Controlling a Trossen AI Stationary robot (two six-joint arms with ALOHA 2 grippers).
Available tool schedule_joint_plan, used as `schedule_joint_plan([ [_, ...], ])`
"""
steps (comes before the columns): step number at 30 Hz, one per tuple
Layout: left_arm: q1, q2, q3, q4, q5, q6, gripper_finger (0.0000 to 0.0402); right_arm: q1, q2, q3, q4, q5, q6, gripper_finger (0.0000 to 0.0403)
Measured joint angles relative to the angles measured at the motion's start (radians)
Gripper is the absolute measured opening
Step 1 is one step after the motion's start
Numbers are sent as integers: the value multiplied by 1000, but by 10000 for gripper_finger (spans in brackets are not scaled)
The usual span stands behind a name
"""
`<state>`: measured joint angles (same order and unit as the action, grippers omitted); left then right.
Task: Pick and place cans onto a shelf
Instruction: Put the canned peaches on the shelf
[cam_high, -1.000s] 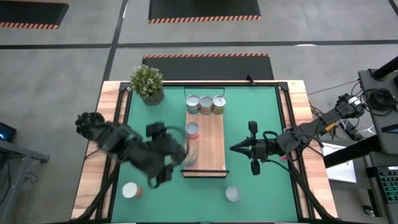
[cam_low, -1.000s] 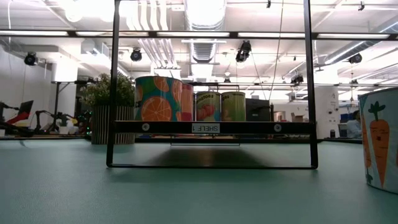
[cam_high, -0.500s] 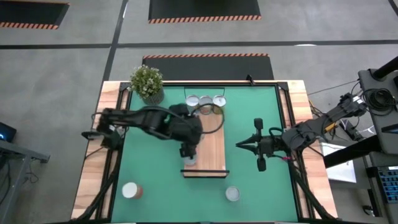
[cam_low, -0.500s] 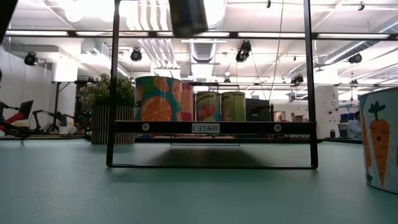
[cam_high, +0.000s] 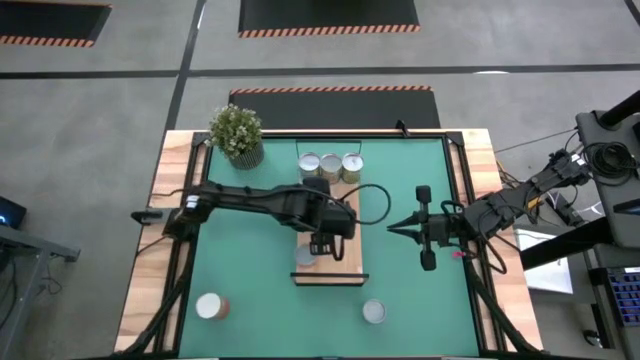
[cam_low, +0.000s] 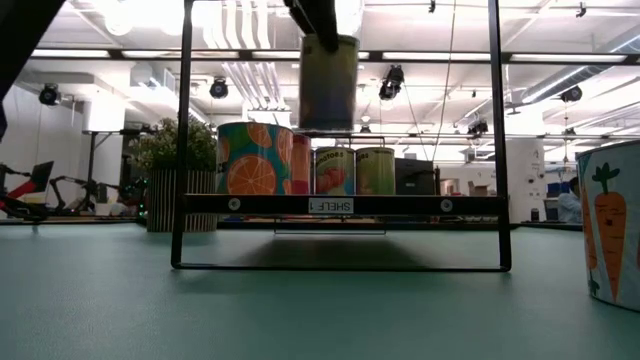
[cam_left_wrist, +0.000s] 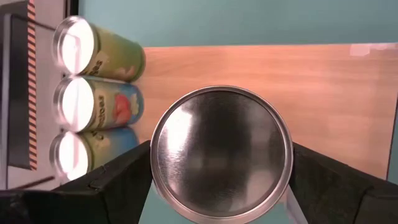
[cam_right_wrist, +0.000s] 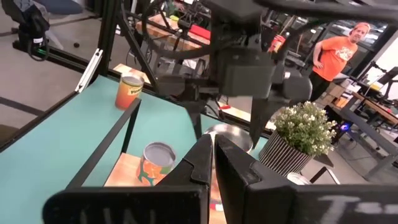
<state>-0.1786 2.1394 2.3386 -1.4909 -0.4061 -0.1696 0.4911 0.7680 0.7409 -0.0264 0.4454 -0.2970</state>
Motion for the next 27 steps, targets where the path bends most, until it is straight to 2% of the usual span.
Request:
schedule_joint_plan([
  [5,7,29,0,65,5,15,314,0,0,-1,0,0,0,9],
  [15,31,31,-12,143,139,48,314,0,-1,-2,-1,0,2,9],
  [27,40,31,-181,261,158,61,314,0,-1,-2,-4,0,2,9],
])
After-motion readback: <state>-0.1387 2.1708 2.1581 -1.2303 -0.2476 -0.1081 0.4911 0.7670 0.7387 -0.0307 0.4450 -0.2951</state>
